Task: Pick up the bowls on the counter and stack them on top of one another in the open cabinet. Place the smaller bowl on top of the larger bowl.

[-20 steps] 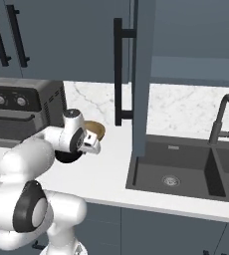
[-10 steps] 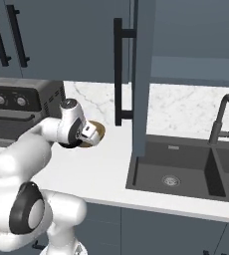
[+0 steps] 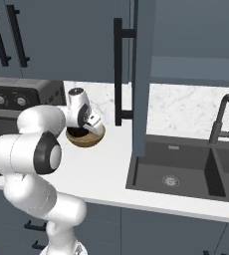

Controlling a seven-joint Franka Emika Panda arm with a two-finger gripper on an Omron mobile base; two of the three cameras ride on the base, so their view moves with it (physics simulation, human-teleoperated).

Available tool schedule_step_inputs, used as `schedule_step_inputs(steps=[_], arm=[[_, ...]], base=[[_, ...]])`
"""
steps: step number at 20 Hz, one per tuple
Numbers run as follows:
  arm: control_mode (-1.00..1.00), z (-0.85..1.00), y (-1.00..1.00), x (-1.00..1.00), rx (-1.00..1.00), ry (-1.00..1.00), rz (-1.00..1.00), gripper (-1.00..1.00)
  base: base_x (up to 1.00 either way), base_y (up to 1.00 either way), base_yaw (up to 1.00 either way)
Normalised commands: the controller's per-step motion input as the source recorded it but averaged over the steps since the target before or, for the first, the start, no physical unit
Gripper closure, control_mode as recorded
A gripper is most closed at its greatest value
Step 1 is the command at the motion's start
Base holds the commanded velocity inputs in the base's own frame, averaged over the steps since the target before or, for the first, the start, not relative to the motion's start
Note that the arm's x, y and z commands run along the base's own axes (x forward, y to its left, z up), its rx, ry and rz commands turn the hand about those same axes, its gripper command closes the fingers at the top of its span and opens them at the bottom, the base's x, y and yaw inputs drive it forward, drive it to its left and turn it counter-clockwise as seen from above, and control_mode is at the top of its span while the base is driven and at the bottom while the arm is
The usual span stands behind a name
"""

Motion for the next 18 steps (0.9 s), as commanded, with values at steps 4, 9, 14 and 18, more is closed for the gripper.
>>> schedule_step_inputs(steps=[4,9,14,18], arm=[[-1.00,-0.42,-0.05,0.33,0.00,0.12,0.00,1.00],[-1.00,-0.47,0.00,0.41,0.00,0.10,0.00,1.00],[-1.00,-0.23,0.07,0.56,0.00,0.01,0.00,-1.00],[-1.00,-0.03,0.00,0.25,0.00,0.00,0.00,-1.00]], base=[[0.00,0.00,0.00],[0.00,0.00,0.00],[0.00,0.00,0.00],[0.00,0.00,0.00]])
